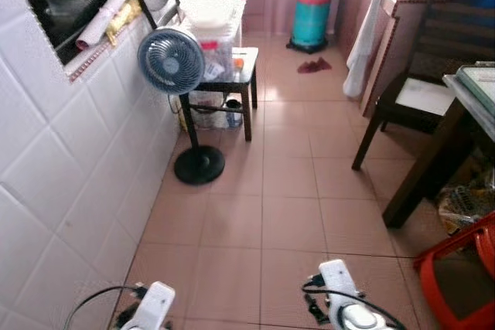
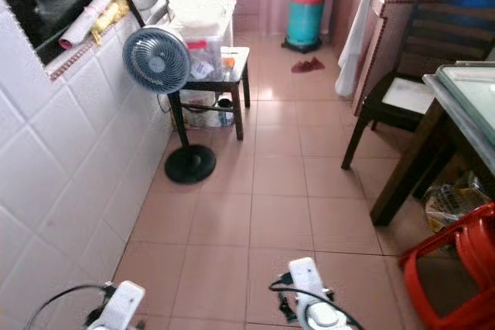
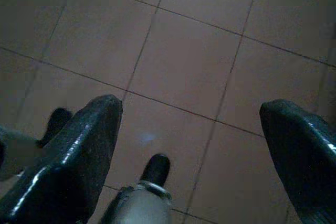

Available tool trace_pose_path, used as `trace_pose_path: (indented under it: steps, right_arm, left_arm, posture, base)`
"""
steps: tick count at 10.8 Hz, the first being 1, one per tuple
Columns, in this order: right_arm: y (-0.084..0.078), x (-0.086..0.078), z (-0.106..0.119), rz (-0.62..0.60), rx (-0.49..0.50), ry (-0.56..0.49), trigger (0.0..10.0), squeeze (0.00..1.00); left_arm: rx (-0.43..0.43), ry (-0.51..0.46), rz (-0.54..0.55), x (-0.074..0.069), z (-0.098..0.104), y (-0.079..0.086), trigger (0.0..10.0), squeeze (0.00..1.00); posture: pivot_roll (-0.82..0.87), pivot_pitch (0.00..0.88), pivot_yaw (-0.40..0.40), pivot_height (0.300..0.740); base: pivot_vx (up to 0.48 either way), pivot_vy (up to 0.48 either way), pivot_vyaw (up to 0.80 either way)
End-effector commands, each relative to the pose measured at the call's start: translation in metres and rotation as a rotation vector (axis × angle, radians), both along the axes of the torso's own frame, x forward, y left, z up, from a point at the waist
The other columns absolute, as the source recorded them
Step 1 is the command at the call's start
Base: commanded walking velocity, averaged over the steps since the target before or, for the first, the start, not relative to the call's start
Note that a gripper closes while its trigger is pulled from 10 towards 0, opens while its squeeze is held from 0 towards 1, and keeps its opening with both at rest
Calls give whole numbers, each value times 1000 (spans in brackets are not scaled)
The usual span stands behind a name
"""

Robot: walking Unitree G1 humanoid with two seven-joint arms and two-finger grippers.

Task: Setting the table

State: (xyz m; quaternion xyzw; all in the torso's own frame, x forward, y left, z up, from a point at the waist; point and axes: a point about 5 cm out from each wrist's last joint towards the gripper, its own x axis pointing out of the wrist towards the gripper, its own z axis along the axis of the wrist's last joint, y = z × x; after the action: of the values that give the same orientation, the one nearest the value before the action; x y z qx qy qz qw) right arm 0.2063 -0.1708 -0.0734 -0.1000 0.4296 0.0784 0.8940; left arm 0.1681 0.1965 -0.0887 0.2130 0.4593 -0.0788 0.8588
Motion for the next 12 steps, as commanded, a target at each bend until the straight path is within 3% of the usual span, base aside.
trace_pose_path:
  steps: [1, 5, 12]
  right_arm:
    - [5, 2, 1, 13, 8, -7, 10000, 0]
    - [5, 4, 2, 45, -10, -4, 10000, 0]
    - [2, 9, 5, 67, -34, -6, 10000, 0]
  left_arm:
    - [3, -1, -7, 2, 2, 4, 10000, 0]
    - [-11, 3, -24, 6, 3, 2, 10000, 0]
    - [-24, -8, -30, 13, 5, -4, 10000, 0]
  posture:
    - [-47, 0, 38, 740]
    - [-40, 0, 39, 740]
    - [-40, 0, 31, 740]
  base:
    - [0, 0, 0]
    - [219, 0, 0]
    - [297, 279, 0]
